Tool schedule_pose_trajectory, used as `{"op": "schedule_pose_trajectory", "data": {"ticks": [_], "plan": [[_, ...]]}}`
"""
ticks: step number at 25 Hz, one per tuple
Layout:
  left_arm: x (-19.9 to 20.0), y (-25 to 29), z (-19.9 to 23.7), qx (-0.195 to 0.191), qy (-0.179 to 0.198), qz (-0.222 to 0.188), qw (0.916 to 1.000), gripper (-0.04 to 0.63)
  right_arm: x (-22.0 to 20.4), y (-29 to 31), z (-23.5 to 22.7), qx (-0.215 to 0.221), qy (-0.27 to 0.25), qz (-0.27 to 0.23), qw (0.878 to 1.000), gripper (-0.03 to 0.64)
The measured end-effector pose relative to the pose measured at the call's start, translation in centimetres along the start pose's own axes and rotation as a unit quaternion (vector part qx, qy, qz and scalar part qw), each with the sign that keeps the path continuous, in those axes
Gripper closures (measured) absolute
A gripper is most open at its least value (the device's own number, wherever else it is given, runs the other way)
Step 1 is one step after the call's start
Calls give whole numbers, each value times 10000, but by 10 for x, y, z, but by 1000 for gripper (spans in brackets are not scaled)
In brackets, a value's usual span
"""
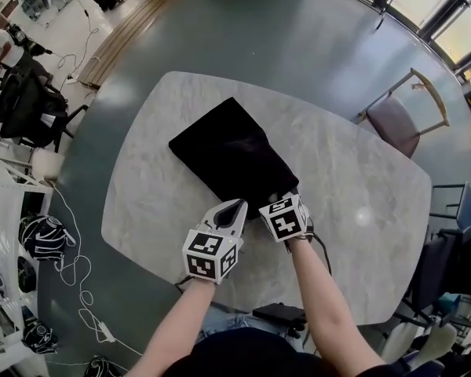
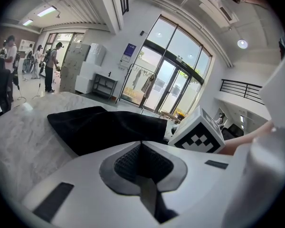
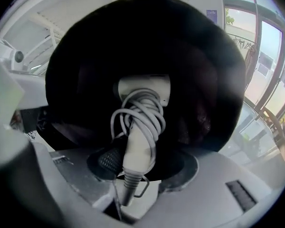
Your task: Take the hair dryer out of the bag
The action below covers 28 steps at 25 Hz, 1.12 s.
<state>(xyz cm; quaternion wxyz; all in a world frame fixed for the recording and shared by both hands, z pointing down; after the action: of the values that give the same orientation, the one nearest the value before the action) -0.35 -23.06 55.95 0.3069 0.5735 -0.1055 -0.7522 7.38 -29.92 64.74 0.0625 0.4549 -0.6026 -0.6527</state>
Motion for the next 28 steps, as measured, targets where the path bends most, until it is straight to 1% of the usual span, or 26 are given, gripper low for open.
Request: {"op": "schedule_pose_trajectory", "data": {"ticks": [4,14,22,28], "plan": [[2,0,2,19,51,-5,10000,577,0,-7,-1,-40,232,-20,9997,417],[3,2,6,30,120,-33,9999,577,-13,-50,-10,110,824,-109,9965,419],[0,2,7,63,144,-20,9999,577,-53,-90,-13,110,940,-94,9955,419],[-1,3,8,82,167,50,9998,577,-80,-120,-19,-50,1180,-154,9929,419]]}}
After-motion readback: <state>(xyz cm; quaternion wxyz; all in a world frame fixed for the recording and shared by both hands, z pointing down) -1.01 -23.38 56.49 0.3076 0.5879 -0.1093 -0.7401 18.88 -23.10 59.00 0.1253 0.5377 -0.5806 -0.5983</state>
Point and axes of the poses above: the fingertips, and each gripper's own axes: y forward along the fingers, z to its left, x out of its top, the point moved 4 cm from there along -y, backward along the fingers, and after that the axes turned 6 degrees about y, right-handed, at the moved point
